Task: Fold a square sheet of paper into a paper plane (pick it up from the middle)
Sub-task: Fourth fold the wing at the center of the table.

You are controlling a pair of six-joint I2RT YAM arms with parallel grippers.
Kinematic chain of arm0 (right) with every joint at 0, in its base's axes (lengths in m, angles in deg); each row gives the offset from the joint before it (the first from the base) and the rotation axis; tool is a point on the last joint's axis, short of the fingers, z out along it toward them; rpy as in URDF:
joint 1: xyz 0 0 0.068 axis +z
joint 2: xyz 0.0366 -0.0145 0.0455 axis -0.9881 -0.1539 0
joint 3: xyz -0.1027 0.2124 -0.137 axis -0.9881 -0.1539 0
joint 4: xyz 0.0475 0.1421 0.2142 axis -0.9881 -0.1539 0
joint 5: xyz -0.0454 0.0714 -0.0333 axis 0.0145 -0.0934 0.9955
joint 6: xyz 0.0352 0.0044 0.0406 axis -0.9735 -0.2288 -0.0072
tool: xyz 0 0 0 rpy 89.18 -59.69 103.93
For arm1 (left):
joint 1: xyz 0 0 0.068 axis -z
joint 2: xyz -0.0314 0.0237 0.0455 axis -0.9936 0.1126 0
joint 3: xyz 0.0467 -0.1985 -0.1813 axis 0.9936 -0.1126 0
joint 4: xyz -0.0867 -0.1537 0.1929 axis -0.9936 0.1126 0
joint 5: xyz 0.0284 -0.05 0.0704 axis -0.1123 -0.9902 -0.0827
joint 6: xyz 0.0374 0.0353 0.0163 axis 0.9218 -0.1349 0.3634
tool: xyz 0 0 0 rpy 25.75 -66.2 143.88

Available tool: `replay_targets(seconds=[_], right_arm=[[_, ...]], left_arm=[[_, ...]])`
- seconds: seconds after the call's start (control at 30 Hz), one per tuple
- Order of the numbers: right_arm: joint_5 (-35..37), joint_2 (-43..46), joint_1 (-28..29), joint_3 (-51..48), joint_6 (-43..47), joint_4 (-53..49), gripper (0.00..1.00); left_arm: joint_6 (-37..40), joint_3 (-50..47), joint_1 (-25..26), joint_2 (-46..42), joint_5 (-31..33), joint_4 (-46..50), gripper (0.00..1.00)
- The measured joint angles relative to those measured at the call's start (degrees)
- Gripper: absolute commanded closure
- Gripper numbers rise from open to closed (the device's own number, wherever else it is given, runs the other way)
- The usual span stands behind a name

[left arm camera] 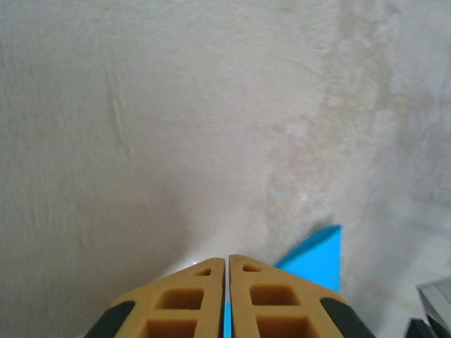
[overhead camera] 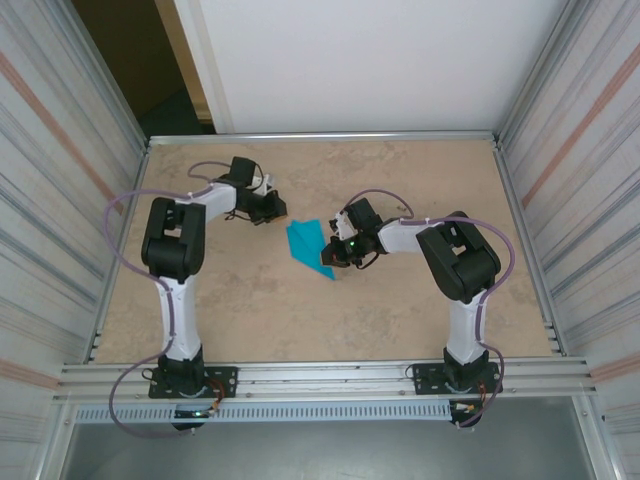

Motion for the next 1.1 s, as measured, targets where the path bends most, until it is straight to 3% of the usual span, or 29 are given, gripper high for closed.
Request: replay_targets(seconds=[0.23,0.43,0.83,1.1], right_arm=[[-0.20,-0.13,-0.02,0.00,0.00,0.02,0.97],[-0.59,-0.28,-0.13,0.04,0.02,0.02,0.98],[-0.61,-0.33,-0.17,0.04,0.02,0.02,0.99],[-0.44,-0.26,-0.17,-0.46,-0.22,0.55,0.99]], left_arm=[[-2.49,-11.76,8.66,-12.52,1.11,-5.14,0.92],[-3.91,-13.73,13.07,-9.38,0.72,-7.72,0.93],[-2.56,-11.19,10.08,-3.23,-1.46,-5.77,0.93],[-1.88,-0.85,4.37,2.43,-1.25,1.11,0.92]])
